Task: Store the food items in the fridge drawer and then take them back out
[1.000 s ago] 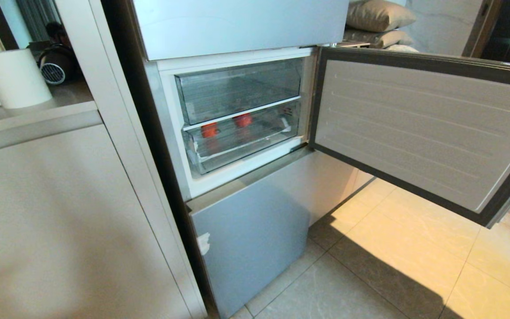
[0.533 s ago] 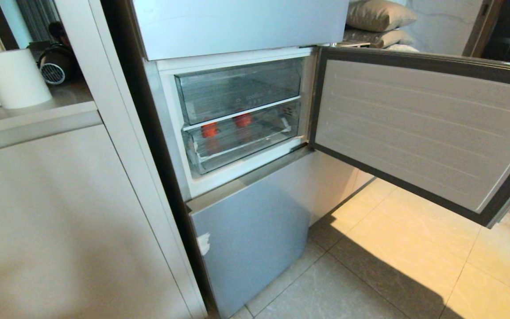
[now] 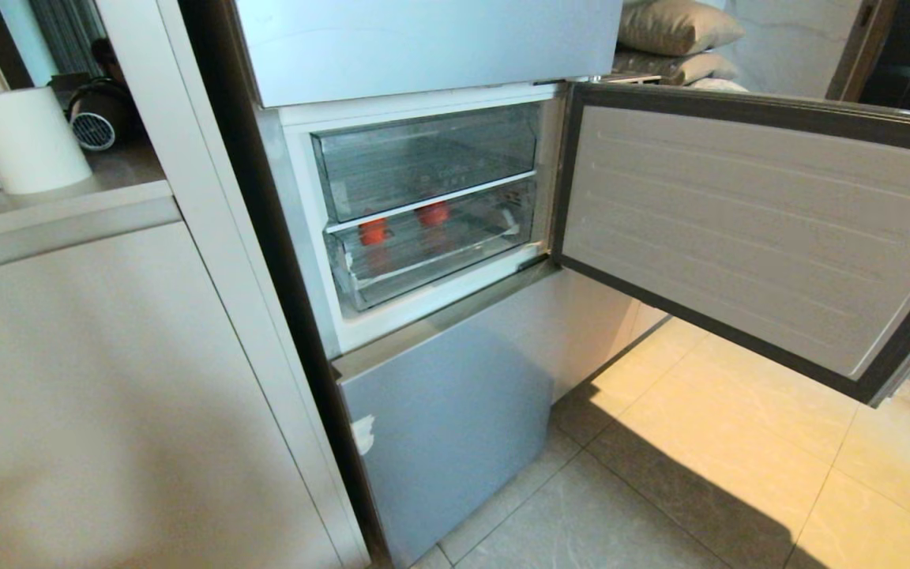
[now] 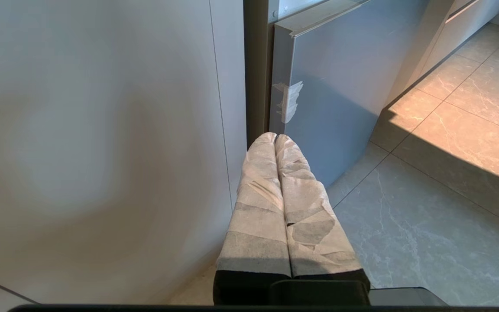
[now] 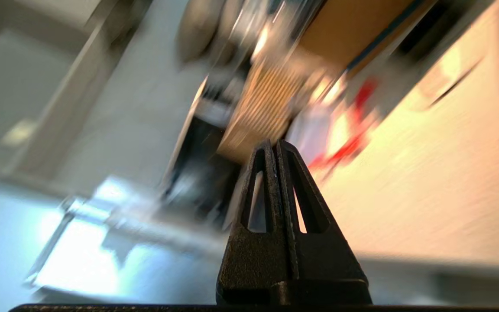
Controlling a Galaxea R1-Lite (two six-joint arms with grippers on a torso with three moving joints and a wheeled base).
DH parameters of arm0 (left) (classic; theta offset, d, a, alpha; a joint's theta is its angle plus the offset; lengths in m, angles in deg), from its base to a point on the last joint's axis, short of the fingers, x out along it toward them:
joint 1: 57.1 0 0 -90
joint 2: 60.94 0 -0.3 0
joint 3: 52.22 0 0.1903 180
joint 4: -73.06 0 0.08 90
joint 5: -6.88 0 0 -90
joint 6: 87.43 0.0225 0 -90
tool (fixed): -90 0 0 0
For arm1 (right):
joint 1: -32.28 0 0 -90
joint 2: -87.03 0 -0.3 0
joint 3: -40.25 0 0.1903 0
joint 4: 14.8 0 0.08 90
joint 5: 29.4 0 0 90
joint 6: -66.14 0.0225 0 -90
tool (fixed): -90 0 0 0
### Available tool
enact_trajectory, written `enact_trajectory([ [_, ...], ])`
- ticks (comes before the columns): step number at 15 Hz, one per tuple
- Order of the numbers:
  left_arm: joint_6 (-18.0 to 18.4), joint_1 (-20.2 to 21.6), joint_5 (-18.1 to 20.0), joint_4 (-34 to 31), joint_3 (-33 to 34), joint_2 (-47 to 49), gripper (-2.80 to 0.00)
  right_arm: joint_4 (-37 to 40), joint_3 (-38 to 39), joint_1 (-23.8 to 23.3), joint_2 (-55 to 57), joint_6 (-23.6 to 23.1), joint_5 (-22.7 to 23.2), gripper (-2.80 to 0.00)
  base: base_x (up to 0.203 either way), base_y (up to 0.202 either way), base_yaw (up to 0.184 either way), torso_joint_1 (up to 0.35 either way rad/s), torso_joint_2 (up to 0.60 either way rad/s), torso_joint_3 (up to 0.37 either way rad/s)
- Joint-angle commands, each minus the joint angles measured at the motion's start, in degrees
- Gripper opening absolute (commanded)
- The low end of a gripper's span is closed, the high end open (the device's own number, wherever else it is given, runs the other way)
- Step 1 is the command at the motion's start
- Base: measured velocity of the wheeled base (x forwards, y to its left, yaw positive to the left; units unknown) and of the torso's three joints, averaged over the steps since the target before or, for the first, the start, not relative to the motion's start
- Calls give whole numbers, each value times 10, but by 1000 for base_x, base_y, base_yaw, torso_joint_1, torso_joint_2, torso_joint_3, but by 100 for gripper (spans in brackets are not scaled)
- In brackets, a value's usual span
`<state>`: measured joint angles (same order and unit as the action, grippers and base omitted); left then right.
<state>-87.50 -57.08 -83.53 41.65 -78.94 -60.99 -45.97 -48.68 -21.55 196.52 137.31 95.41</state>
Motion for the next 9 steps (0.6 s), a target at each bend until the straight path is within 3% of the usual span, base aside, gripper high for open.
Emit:
enact_trajectory([
  [1,0,1,0,0,0,0,-280,-4,-26,5,34,48,90,-280,0,0,0,0,0,0],
  [6,0,1,0,0,0,0,-280,-4,-62,49,70,59,107,-280,0,0,0,0,0,0],
  [9,0,1,0,0,0,0,-280,-3,-51,62,58,59,146,-280,0,0,0,0,0,0],
])
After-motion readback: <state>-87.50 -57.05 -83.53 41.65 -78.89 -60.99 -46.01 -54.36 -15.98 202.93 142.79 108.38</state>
